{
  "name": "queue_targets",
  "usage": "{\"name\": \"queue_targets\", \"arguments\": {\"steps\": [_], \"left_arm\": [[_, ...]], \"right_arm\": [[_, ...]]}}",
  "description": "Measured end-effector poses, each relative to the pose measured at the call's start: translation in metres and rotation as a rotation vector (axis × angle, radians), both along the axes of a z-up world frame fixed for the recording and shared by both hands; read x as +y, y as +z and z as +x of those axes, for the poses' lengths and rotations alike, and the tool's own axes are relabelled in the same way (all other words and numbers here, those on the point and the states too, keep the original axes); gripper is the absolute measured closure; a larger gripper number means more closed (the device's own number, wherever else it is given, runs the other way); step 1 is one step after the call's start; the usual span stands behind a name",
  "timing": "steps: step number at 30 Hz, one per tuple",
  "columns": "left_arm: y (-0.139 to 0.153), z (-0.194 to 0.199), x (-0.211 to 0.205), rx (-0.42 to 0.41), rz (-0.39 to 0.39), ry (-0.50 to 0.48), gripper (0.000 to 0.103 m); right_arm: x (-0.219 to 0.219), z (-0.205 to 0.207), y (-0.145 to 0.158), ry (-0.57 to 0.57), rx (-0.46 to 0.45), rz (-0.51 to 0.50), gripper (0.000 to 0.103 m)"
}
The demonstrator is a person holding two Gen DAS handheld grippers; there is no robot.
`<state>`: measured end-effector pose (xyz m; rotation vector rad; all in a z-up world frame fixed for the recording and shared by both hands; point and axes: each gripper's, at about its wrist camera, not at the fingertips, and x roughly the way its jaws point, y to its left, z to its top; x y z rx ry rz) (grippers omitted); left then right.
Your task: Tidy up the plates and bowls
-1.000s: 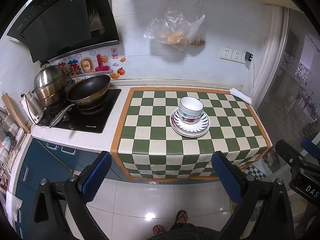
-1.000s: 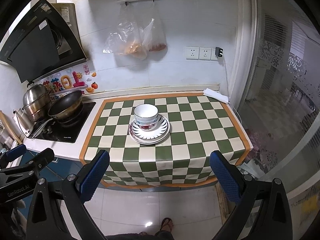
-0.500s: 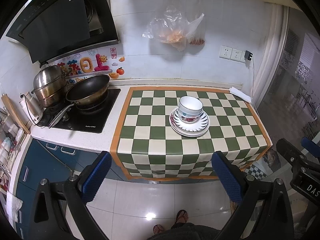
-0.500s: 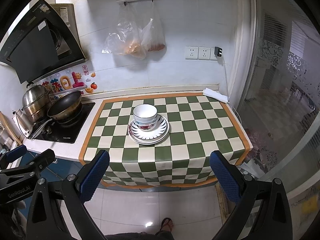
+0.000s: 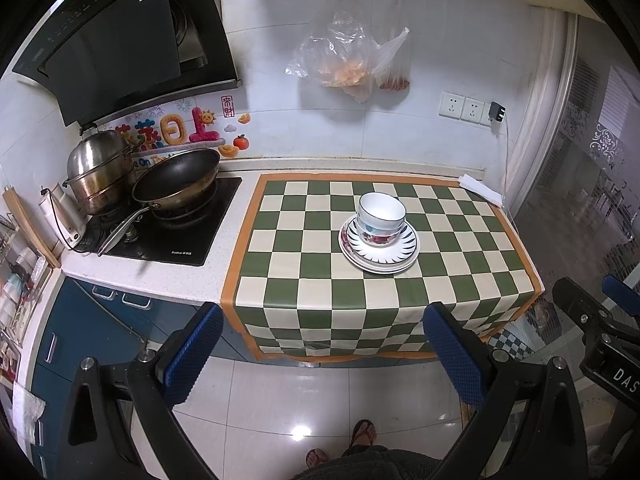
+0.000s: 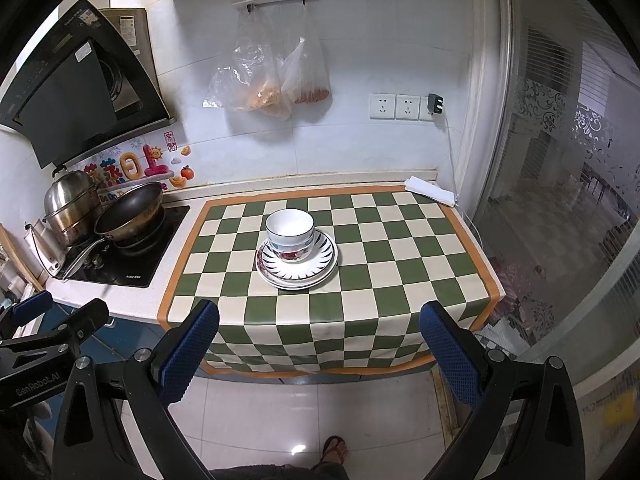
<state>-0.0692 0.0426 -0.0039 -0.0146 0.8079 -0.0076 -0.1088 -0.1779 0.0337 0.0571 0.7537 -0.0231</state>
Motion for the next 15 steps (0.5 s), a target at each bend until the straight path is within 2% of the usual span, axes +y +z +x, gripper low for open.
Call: {"name": "queue_targets", "arguments": {"steps": [15], "left_arm": [[-0.0002, -0.0007, 0.0051, 0.008, -0.006, 0.003, 0.0]], "right_arm": [[0.0072, 0.0004, 0.0012, 0.001, 0.009, -0.004, 0.001]]}}
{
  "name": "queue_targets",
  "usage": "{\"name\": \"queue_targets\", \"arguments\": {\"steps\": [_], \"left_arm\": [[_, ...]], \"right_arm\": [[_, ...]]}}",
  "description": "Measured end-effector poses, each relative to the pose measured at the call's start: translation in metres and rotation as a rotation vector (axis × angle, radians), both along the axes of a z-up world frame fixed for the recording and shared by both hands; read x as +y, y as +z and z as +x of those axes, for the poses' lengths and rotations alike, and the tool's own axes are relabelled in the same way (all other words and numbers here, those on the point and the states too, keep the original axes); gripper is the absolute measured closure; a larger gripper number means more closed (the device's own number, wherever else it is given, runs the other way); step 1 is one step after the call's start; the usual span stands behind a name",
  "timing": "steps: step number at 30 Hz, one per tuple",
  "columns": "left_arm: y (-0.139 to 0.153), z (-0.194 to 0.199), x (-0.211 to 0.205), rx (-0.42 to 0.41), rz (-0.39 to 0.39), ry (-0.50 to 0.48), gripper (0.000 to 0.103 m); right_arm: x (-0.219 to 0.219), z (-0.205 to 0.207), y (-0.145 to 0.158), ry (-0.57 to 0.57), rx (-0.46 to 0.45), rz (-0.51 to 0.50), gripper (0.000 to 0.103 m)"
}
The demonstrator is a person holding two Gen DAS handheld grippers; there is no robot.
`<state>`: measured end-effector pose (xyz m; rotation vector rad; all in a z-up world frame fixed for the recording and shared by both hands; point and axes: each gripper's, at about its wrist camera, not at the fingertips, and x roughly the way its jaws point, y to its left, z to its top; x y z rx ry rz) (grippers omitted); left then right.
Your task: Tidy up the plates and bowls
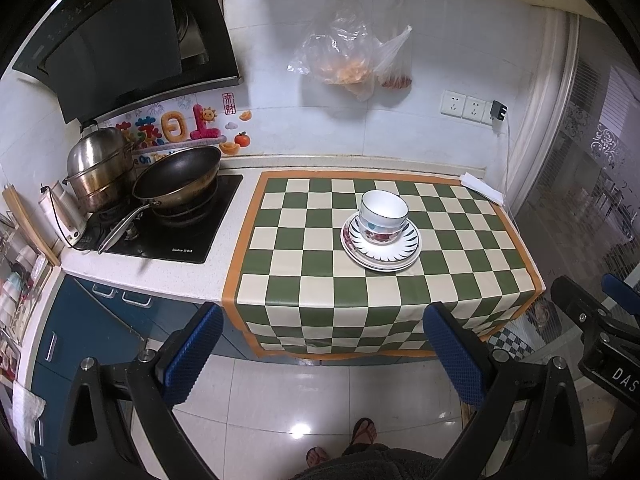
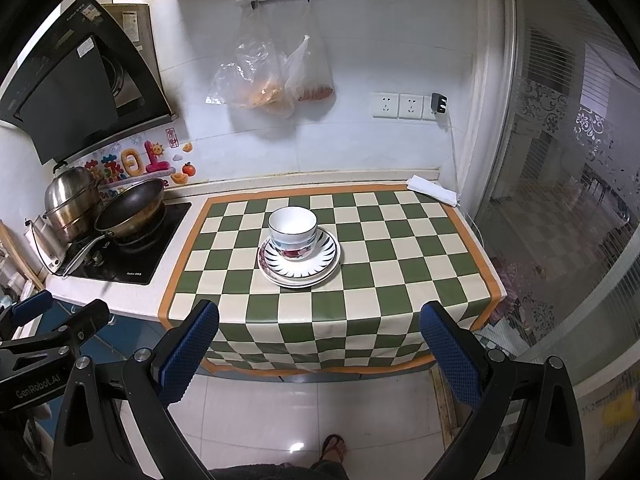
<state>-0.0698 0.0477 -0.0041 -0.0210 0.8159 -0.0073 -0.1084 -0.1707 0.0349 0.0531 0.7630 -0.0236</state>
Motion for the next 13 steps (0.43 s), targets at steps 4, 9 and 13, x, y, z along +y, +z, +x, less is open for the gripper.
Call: {"name": "queue_targets", "arguments": {"steps": [4, 9, 13], "left_arm": [[0.0, 0.0, 0.002, 0.001, 0.001, -0.001, 0.0], [-0.002, 0.001, 0.002, 0.005, 0.004, 0.0, 0.0], [-0.004, 0.001, 0.004, 0.002, 0.001, 0.001, 0.0]], "right_arm": [[0.006, 0.0, -0.002, -0.001, 0.006, 0.001, 0.001], [0.01, 0.0, -0.003, 0.001, 0.009, 0.0, 0.001], [0.013, 0.001, -0.003, 0.002, 0.01, 0.0, 0.001]]}}
